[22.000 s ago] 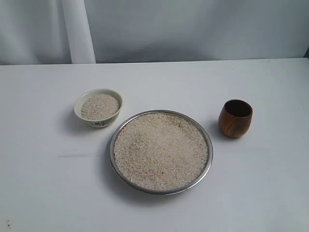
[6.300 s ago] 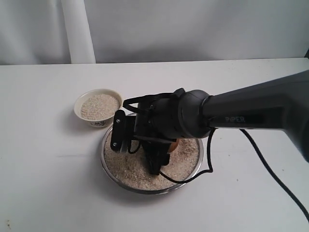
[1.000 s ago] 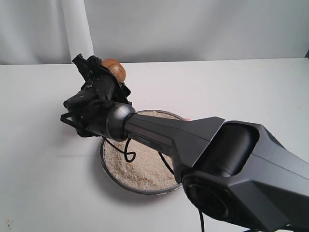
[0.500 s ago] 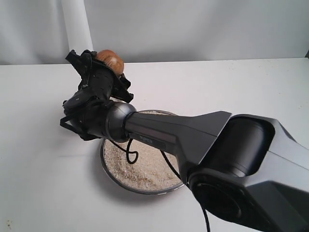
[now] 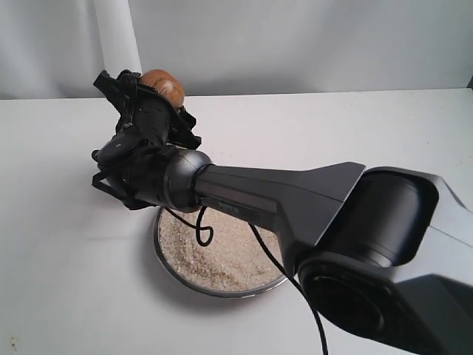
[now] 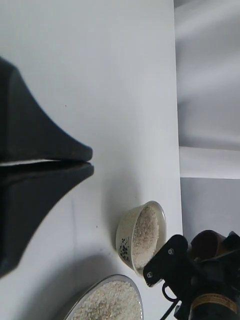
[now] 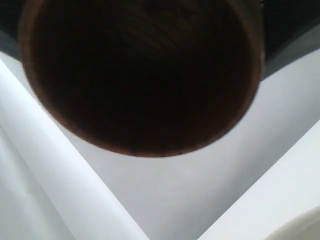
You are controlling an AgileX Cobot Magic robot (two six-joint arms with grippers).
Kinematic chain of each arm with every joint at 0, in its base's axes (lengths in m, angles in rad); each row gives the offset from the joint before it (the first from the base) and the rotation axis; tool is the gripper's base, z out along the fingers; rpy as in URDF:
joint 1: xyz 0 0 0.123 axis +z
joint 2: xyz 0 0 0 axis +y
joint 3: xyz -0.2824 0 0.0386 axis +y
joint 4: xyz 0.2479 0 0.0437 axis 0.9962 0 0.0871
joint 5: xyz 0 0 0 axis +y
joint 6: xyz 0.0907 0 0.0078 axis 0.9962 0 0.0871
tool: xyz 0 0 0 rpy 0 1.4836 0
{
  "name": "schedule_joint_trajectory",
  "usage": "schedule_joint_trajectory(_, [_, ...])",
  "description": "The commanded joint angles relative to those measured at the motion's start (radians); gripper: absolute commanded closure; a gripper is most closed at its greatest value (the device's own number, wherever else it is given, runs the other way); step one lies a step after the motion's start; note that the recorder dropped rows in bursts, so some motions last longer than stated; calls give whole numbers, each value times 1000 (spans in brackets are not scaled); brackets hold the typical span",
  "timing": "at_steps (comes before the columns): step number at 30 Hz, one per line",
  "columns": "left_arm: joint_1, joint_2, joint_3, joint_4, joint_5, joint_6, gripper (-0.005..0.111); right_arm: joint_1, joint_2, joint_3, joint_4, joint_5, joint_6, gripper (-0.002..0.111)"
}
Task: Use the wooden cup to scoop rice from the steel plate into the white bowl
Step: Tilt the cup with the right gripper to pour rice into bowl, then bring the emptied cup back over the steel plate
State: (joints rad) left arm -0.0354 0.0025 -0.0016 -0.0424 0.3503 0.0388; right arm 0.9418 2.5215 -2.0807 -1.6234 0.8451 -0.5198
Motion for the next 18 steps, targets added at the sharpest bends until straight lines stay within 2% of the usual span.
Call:
schedule_joint_trajectory(1, [-6, -3, 2, 0, -4, -4, 107, 1, -26, 9, -44, -7, -7, 108])
schedule_joint_trajectory(11, [-6, -3, 2, 0, -4, -2, 107, 1, -30, 9, -8, -4, 22, 108])
schedule_joint_trajectory(18, [-6, -3, 2, 0, -4, -2, 107, -5, -99, 8, 381, -30, 83, 108])
